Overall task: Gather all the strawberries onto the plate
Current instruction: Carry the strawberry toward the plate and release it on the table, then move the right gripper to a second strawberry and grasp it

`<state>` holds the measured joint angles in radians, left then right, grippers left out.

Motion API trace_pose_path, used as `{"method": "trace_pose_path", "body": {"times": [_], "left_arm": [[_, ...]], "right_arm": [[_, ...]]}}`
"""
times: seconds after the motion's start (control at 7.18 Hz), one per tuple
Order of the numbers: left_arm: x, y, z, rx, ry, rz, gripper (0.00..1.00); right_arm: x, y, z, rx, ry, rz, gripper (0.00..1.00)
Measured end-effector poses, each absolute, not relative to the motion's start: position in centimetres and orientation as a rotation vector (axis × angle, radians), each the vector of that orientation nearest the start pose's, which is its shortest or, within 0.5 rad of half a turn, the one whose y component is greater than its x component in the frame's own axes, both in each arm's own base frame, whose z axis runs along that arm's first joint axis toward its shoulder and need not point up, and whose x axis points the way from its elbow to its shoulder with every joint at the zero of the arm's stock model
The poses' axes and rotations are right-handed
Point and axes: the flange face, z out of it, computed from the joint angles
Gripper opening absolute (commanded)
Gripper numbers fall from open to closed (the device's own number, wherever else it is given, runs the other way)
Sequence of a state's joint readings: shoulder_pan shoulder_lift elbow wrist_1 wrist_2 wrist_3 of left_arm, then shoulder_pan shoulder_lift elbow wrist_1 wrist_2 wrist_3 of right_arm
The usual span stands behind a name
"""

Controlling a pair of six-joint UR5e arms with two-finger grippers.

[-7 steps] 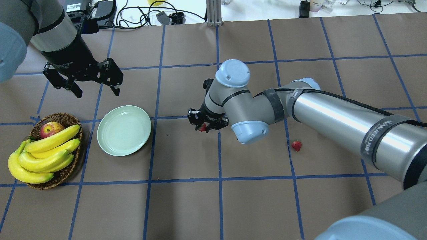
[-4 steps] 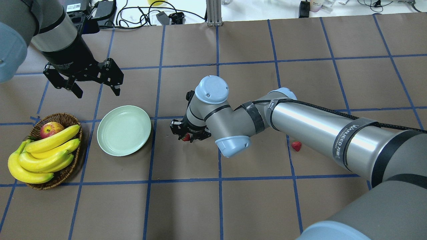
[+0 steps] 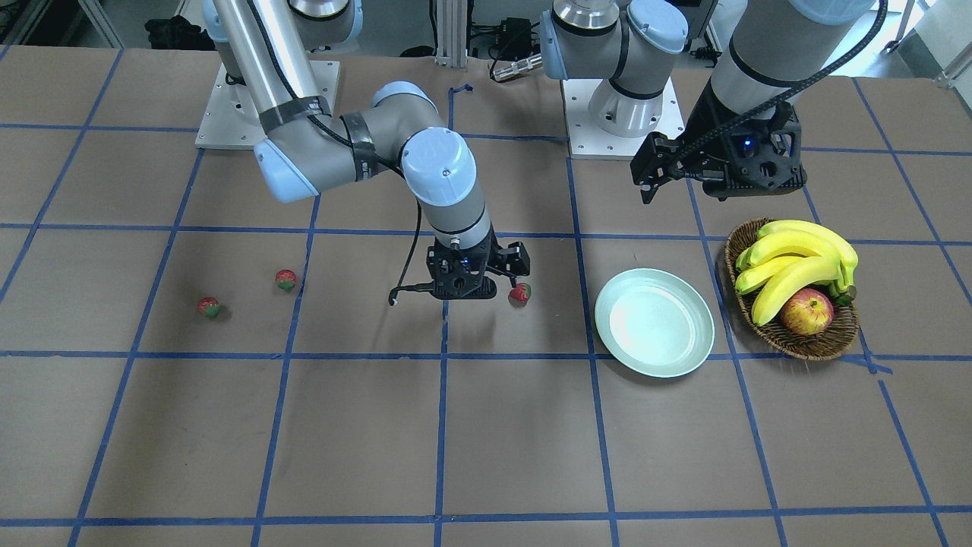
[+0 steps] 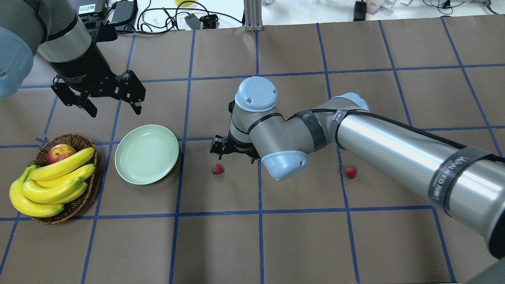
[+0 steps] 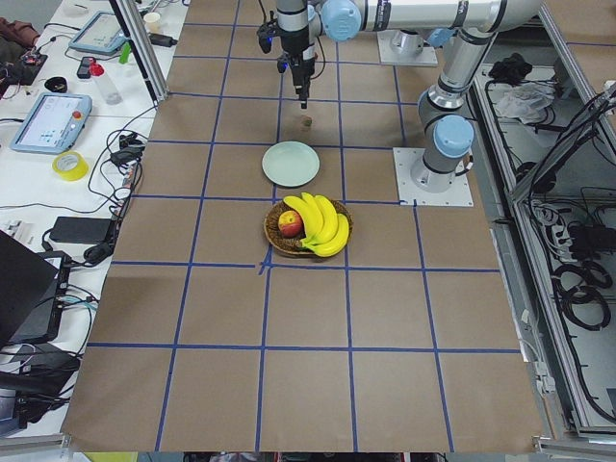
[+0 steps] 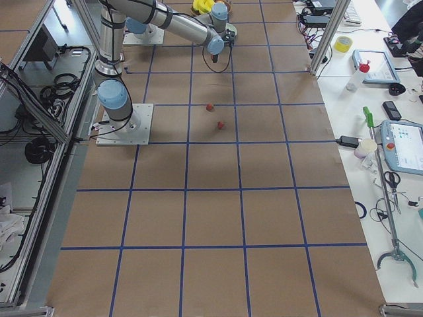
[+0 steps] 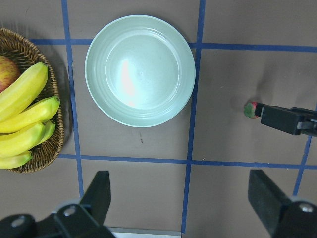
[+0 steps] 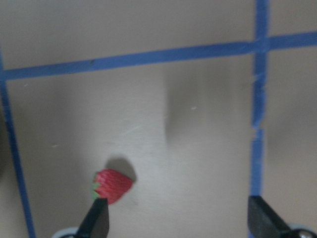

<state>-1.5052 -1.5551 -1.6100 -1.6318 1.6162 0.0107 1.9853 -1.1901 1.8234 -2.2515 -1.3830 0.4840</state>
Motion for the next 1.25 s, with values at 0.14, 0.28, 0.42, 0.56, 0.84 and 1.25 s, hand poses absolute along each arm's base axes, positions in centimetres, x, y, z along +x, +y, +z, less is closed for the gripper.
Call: {"method": "trace_pose_path", "body": {"times": [0.14,0.28,0.42,0.56,0.84,1.25], "left_arm": [[-9.7,-48.4,46.9,-0.084,3.095,0.137,1.0],[-9.6,-48.3,46.7,-0.087,3.094,0.147,1.0],[-9.5,-48.3,46.5,-0.09,3.092,0.157,1.0],[-9.5,-48.3,46.4,-0.091,3.092,0.158,1.0],[-9.5,-48.2,46.3,-0.092,3.093,0.159,1.0],[-9.4,-48.2,46.3,-0.116,3.094,0.154,1.0]], "right_arm": [[32.8,-48.3,24.7,0.099,3.008,0.068,0.93],[28.0,-49.2,25.4,0.093,3.054,0.096,0.93],[22.8,-49.0,24.9,0.032,3.108,0.135,0.93],[18.1,-48.1,23.3,-0.038,3.142,0.16,0.92],[12.7,-45.7,19.7,-0.121,3.164,0.131,0.85],[11.6,-44.1,17.9,-0.192,3.163,0.126,0.07]]}}
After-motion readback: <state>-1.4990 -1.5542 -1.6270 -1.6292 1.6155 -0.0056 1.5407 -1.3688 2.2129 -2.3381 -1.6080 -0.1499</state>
